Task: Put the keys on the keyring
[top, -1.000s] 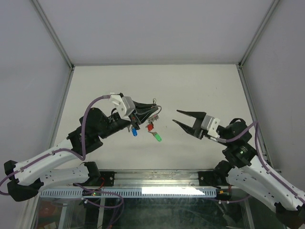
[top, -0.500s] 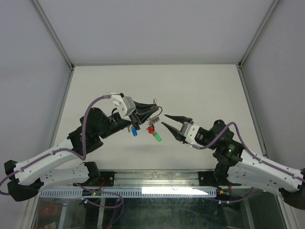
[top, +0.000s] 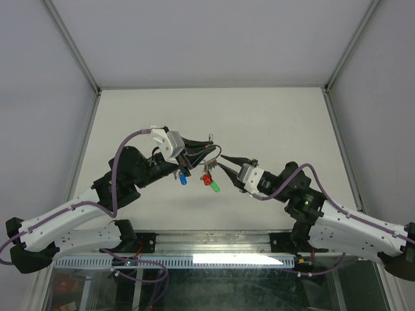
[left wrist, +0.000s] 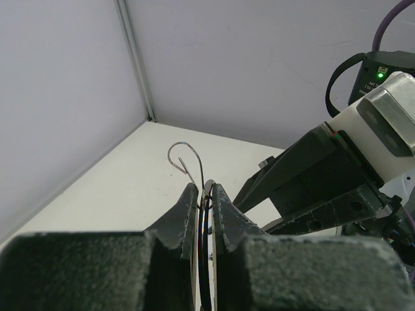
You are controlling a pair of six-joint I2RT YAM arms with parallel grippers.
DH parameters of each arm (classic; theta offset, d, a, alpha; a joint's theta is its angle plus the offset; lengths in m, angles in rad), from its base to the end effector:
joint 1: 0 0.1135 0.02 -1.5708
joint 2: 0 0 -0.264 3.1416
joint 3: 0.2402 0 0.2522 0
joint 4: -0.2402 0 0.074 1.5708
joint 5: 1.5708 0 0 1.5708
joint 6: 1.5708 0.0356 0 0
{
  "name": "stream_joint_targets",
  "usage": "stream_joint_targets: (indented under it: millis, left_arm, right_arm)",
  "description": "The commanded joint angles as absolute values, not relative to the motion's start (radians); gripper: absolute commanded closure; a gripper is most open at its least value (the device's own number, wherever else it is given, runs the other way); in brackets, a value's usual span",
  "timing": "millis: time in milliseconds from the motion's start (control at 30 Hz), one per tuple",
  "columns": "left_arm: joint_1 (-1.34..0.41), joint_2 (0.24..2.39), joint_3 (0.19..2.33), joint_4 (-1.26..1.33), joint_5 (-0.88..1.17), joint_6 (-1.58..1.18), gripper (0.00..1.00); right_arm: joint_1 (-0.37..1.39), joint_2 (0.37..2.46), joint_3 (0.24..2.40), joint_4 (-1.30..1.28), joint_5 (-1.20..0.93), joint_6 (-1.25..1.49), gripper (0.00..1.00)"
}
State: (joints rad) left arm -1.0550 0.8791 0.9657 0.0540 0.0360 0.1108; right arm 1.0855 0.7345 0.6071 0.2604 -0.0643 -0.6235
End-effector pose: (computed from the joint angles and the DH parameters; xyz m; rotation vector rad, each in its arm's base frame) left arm 0.0970 -0.1737 0.4131 0.8399 1.2182 -0.7984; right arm 0.0834 0.1631 0.3333 -1.1293 0.9124 0.4250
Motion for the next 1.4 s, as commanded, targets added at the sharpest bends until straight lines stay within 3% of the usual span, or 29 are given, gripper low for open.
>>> stream_joint_targets:
  millis: [0, 967, 1367]
  left_arm:
    - [-1.066, 0.873, 0.993, 0.137, 0.063, 0.100, 1.00]
    - [-1.066, 0.860, 0.985, 0.128, 0.058, 0.097, 1.00]
    - [-1.066, 0.869, 0.988, 0.131, 0.060, 0.096, 1.00]
  right_arm:
    - [1.095, 0.746, 0.620, 0.358, -0.040, -0.629, 0.71]
    - [1.123, 0.792, 0.629, 0.402, -0.048, -0.615, 0.62]
    - [1.128, 0.817, 0.632, 0.447, -0.015, -0.600, 0.63]
